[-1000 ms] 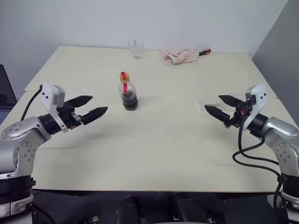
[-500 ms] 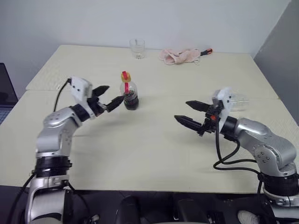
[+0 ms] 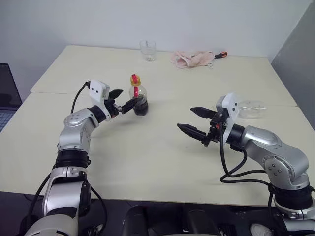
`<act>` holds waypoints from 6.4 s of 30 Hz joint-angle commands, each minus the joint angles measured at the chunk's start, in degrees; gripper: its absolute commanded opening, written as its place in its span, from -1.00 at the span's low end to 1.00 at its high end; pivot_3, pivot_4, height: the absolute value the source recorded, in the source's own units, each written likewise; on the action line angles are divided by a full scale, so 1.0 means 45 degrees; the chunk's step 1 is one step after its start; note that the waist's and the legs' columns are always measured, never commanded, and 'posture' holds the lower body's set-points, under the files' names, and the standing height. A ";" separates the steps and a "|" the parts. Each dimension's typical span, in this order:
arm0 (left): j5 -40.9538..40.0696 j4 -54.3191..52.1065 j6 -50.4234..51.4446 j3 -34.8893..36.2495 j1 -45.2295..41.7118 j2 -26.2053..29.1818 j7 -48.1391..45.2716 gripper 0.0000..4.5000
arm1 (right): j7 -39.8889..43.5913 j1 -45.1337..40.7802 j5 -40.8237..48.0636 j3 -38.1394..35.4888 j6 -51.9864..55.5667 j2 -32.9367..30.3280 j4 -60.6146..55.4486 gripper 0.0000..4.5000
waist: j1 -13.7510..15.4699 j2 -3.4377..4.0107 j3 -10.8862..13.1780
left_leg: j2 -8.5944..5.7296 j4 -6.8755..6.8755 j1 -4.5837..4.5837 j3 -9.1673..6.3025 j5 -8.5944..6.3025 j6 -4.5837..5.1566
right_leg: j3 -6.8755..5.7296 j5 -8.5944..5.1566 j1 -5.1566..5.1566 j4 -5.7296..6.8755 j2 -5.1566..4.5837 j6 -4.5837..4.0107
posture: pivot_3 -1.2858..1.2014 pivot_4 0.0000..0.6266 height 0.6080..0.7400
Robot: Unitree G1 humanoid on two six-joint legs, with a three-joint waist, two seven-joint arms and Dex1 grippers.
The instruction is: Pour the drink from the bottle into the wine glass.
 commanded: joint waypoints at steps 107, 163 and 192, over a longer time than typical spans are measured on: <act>0.1789 -0.1960 -0.1395 -0.3451 -0.0113 -0.5026 -0.3136 -0.39 | -0.8600 -0.1161 0.1562 -0.2388 0.4532 0.4113 -0.3307 1.00 | -0.0009 0.0011 -0.0005 | -0.0041 0.0146 -0.0036 -0.0282 0.0006 0.0020 | -0.0074 -0.0079 0.0015 0.0187 0.0017 -0.0007 | 0.03 -0.52 1.00; 0.0570 -0.0689 -0.1915 -0.3453 -0.0988 -0.4130 -0.6770 -0.47 | -0.4222 -0.2585 0.5415 -0.1850 0.1837 -0.1665 -0.1825 -0.44 | -0.0016 0.0032 0.0015 | -0.0044 0.0140 -0.0046 -0.0291 0.0005 0.0025 | -0.0073 -0.0101 0.0015 0.0162 0.0019 0.0011 | 0.03 -0.52 1.00; -0.0009 -0.3449 -0.0560 -0.4049 0.0186 -0.4064 -0.5932 -0.50 | 0.5266 -0.4986 0.3721 -0.3029 0.1102 -0.3842 0.1802 0.92 | 0.0048 0.0155 0.0095 | -0.0040 0.0132 -0.0045 -0.0296 -0.0005 0.0036 | -0.0090 -0.0096 0.0016 0.0163 0.0025 -0.0038 | 0.03 -0.52 1.00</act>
